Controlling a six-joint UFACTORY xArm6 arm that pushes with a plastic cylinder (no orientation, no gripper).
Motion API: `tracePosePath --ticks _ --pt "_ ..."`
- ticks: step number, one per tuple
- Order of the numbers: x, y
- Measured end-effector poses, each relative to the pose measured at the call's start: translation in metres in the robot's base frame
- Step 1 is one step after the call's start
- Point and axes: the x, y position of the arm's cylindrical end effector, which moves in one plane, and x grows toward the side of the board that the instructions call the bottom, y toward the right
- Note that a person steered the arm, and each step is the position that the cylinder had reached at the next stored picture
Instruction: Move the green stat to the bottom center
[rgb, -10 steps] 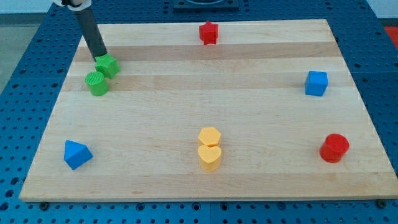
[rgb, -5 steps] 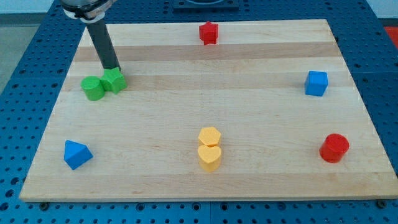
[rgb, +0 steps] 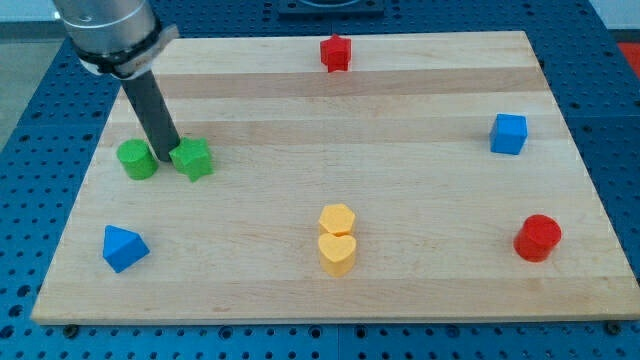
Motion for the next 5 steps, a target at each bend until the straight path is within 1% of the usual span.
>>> tracePosePath --ticks 2,3,5 --pt "0.007 0.063" --pt "0.017 0.081" --pt "0.031 0.100"
